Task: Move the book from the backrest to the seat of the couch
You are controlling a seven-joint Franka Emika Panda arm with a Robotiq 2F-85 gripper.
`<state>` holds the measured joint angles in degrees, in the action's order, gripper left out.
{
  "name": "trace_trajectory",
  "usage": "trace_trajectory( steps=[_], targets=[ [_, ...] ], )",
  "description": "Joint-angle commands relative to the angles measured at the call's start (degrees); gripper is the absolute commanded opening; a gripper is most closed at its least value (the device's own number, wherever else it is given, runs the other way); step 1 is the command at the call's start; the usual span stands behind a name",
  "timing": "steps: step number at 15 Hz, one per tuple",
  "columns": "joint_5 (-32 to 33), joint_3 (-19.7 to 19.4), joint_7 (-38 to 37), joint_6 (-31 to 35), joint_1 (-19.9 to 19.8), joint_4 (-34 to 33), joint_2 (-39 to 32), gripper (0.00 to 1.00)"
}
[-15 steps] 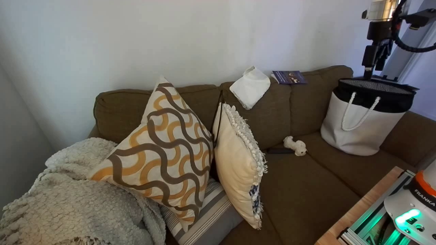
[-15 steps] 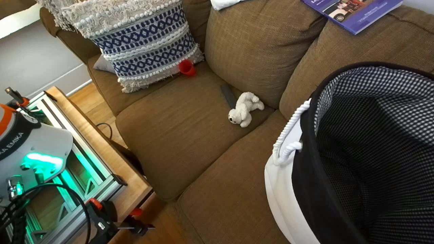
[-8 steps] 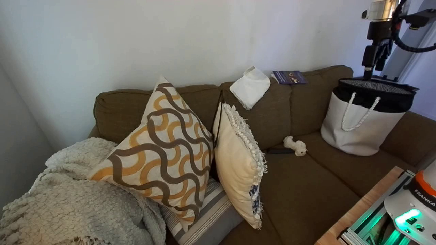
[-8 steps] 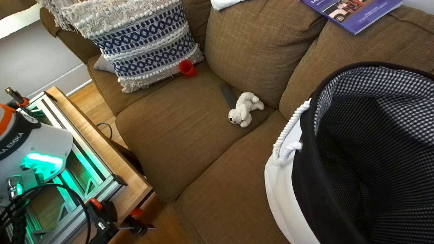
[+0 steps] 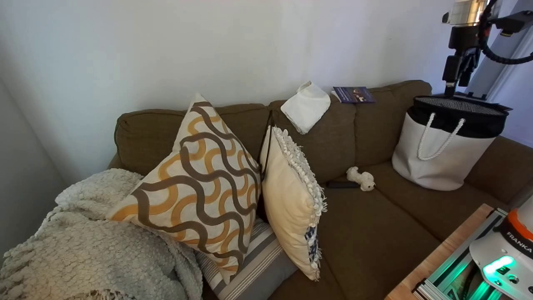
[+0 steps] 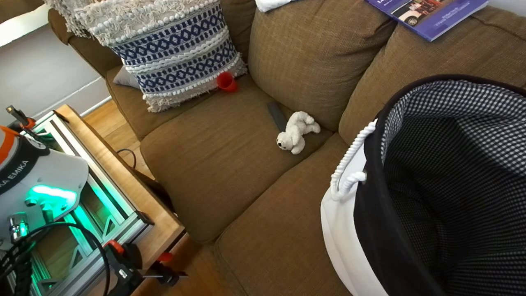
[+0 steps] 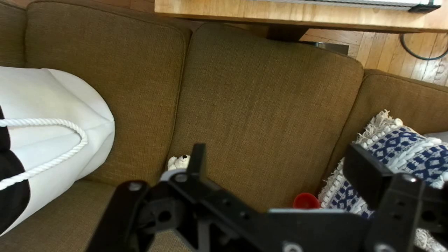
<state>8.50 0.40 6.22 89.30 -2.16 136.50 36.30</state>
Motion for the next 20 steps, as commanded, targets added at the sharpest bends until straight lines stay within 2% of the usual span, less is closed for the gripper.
trace_trajectory(
  steps=[1, 8, 9, 14, 20],
  targets=[
    [0.37, -0.78, -0.47, -0.2, 1.04, -0.13, -0.05, 1.0],
    [0.37, -0.78, -0.47, -0.2, 1.04, -0.13, -0.05, 1.0],
    [1.45, -1.19, 0.64, 2.31, 1.06, 0.19, -0.11, 1.0],
    [15.88, -2.79, 6.46, 9.74, -0.53, -1.35, -3.23, 1.0],
    [24.55, -6.34, 9.8, 12.74, -3.15, -7.75, -12.01, 1.0]
  ],
)
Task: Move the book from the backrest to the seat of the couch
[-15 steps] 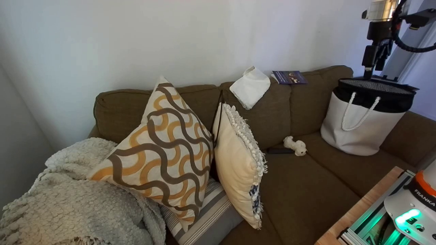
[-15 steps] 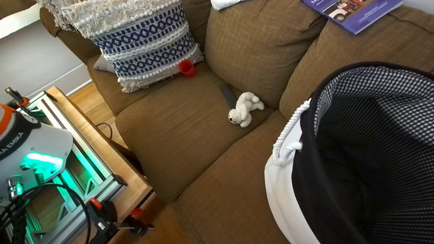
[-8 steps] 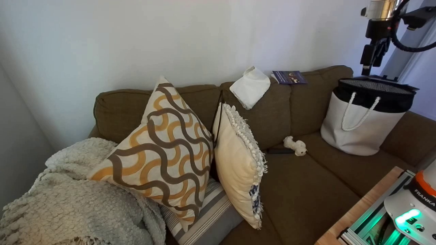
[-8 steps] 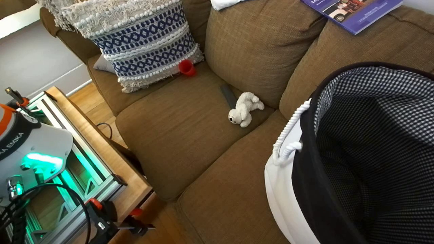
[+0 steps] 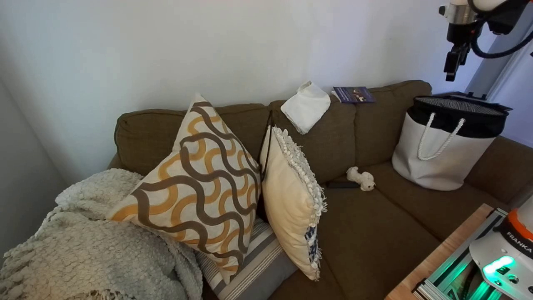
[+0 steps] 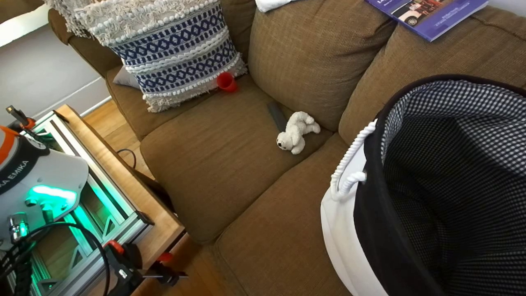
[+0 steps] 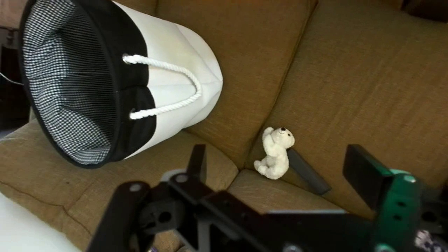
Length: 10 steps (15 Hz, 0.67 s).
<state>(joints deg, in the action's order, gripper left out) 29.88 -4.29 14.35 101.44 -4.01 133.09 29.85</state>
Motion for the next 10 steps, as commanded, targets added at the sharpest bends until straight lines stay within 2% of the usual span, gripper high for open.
trace_trajectory(
  steps=[1, 2, 3, 7, 8, 9, 10],
  targets=[
    [4.04, -2.14, 1.49, 0.21, -1.99, -6.1, -7.47, 1.0],
    [4.83, -2.44, 0.65, -0.47, -2.63, -7.74, -9.33, 1.0],
    [3.22, -1.76, 0.42, 0.11, -1.34, -4.04, -4.91, 1.0],
    [4.04, -2.49, 0.43, 0.12, -2.4, -7.36, -9.28, 1.0],
    [7.1, -1.86, -0.86, 2.92, -2.49, -4.5, -6.4, 1.0],
    [10.1, -2.32, 0.39, 7.59, -2.49, -2.24, -4.47, 1.0],
    [12.07, -3.14, 3.13, 9.6, -2.6, -1.99, -4.55, 1.0]
  ],
)
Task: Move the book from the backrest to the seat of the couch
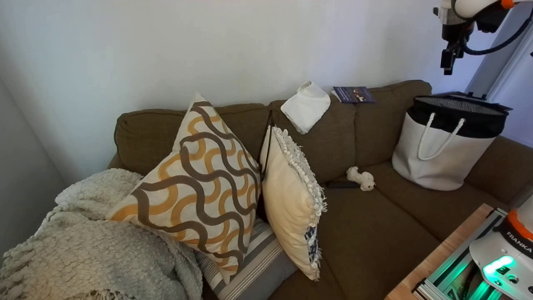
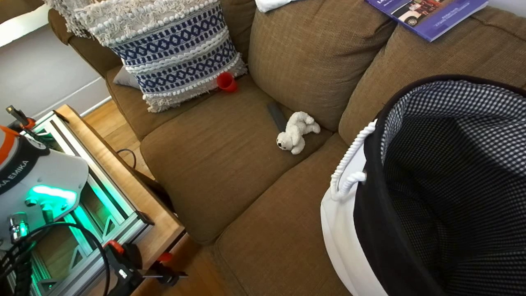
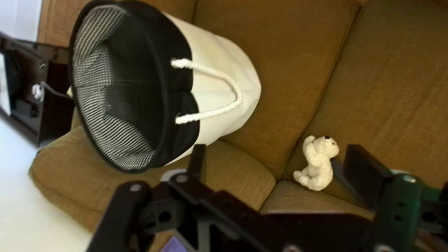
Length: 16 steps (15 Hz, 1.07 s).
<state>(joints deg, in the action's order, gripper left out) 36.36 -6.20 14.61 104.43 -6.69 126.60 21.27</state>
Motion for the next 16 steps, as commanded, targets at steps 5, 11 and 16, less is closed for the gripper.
trace_trajectory(
  steps=[5, 11, 16],
  targets=[
    [10.98, -8.85, 18.8, 21.71, -0.51, 4.47, -0.01, 1.0],
    [7.83, -12.2, 27.65, 26.38, -3.03, 2.73, -4.82, 1.0],
    [6.38, -12.47, 29.98, 26.57, -3.58, 0.21, -8.47, 1.0]
  ],
)
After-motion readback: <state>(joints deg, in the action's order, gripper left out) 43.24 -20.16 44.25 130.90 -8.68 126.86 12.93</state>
